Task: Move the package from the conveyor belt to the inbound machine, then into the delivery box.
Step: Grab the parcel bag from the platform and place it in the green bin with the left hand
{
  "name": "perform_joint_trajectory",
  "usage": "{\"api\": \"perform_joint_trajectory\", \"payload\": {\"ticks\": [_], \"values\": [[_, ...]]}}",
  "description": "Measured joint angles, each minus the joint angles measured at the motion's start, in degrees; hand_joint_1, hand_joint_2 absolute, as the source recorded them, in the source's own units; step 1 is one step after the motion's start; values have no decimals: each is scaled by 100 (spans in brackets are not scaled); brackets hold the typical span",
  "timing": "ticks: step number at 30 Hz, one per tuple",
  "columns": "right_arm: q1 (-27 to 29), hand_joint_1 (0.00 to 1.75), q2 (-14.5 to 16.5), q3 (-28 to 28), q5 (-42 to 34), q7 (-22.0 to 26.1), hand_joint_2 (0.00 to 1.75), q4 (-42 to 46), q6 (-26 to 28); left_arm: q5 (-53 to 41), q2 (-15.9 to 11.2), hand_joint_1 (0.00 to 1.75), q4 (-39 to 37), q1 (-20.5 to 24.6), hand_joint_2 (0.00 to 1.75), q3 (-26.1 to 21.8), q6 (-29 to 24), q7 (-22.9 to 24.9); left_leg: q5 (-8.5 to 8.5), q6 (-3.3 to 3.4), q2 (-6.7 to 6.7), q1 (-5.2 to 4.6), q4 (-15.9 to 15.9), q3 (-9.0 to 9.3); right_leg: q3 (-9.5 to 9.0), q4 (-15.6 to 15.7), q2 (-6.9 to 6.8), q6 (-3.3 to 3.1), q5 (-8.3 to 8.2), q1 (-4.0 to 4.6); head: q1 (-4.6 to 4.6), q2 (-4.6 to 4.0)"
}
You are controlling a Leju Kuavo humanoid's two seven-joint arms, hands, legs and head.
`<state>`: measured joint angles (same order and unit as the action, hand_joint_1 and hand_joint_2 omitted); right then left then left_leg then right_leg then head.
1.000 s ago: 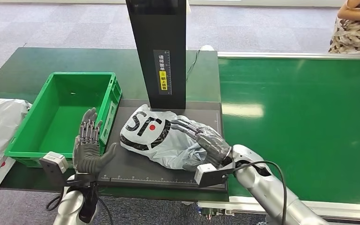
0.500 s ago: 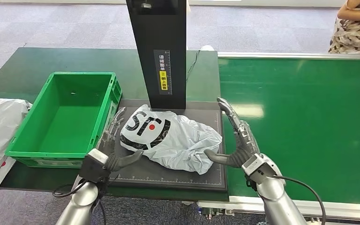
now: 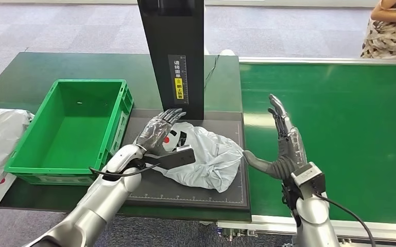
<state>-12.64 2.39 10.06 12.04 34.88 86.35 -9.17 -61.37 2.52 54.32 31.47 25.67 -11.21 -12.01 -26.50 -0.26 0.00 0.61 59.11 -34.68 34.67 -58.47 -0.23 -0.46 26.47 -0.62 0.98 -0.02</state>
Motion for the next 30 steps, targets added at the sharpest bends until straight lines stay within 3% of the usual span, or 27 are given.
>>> {"api": "perform_joint_trajectory", "payload": {"ticks": [2, 3, 6, 7, 11, 16, 23, 30], "values": [[46, 0, 29, -103, 64, 26, 175, 19, -17, -109, 37, 4, -357, 215, 175, 130, 306, 18, -1, -1, -3, 0, 0, -1, 0, 1, -3, 1, 1, 0, -1, 0], [69, 0, 47, -155, 98, 44, 175, 24, -26, -141, 56, 29, -543, 327, 175, 190, 518, 4, -1, -1, -5, 0, 0, -2, 0, 1, -4, 2, 1, 0, 1, 0], [128, 0, 105, -285, 160, 98, 175, 22, -37, -192, 106, 155, -1050, 622, 175, 334, 1182, -78, -1, 0, -5, 0, -1, 1, -5, 0, -4, 2, 1, 0, 1, 0], [146, 0, 122, -319, 165, 110, 175, 21, -38, -206, 122, 175, -1200, 710, 175, 379, 1361, -100, -1, 0, -5, 0, -1, 4, -7, 0, -4, 2, 1, 0, 0, 0], [208, 0, 172, -405, 181, 137, 175, 22, -38, -241, 162, 175, -1612, 944, 175, 527, 1622, -121, -1, 0, -5, 0, -2, 12, -16, 0, -5, 2, 1, 0, -1, 1], [298, 0, 209, -498, 187, 155, 175, 66, -40, -233, 206, 175, -1798, 1067, 175, 616, 1404, -266, 3, 1, -2, 0, -2, 18, -22, -1, -4, -1, -2, 0, 0, 0], [498, 0, 232, -701, 190, 55, 175, 415, -43, 125, 178, 175, -1289, 751, 175, 632, 254, -921, 2, 0, -4, 0, -1, 11, -16, -2, -5, 0, -2, 0, -1, 1], [700, 0, 235, -952, 121, -9, 175, 755, -106, -27, -95, 175, 359, -160, 175, 478, -1321, -763, -11, 1, 2, 0, -3, 3, -7, 0, 1, 0, 7, 0, 0, 0]]}}
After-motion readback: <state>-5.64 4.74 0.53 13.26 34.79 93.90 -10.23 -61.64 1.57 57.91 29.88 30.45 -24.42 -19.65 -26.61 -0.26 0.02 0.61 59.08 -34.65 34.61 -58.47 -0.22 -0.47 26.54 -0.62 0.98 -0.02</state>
